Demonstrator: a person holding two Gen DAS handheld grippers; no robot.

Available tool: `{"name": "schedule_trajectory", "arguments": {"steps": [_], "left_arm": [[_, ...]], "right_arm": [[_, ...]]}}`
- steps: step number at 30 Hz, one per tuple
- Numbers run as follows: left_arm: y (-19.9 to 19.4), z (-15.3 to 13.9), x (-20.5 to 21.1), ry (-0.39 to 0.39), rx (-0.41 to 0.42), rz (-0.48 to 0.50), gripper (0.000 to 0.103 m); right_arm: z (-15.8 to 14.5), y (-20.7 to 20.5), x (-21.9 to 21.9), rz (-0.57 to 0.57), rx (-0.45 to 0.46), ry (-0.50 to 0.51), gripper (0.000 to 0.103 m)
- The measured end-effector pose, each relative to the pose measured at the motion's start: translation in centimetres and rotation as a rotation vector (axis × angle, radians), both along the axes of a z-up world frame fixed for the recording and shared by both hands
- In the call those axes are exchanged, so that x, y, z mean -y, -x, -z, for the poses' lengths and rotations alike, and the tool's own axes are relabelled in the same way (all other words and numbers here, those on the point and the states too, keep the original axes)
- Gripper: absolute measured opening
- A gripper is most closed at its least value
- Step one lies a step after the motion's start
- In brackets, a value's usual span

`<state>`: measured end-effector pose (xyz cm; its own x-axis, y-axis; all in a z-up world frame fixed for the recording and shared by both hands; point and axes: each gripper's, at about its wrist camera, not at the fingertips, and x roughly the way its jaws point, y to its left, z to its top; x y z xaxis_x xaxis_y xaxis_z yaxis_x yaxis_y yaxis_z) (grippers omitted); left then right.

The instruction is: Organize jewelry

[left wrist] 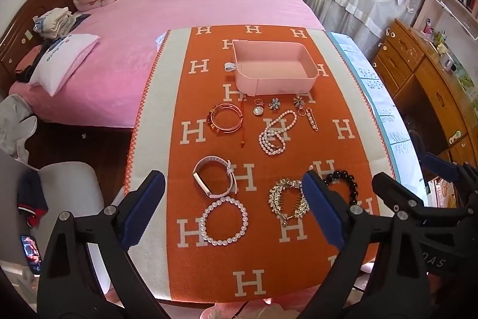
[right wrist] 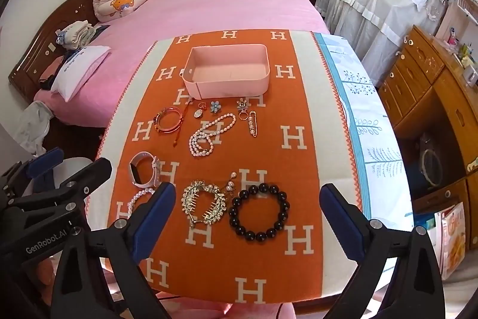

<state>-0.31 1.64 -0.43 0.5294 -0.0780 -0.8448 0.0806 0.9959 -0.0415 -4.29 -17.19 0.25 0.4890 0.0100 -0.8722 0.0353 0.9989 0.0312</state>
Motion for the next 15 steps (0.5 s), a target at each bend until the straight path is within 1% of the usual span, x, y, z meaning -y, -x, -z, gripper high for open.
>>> {"name": "schedule_trajectory", "arguments": {"steps": [6,11,15], "left_arm": [[-0.1,-0.1,0.0,0.014,-0.012,0.015,0.092],[0.0,-0.4,0.1,0.002,0.000,0.031,0.092],[0.2,0.0,0.2,0.002,-0.008,0.038,0.092]], "right_arm": [[0.1,0.6,-0.4,-0.004,0.002,0.015,0.093],[-0.2,1.0,-0.6,0.008,0.006,0.015,0.092],[-0.1,1.3,-0.8,0.007,-0.002,0.011,0.089]]}}
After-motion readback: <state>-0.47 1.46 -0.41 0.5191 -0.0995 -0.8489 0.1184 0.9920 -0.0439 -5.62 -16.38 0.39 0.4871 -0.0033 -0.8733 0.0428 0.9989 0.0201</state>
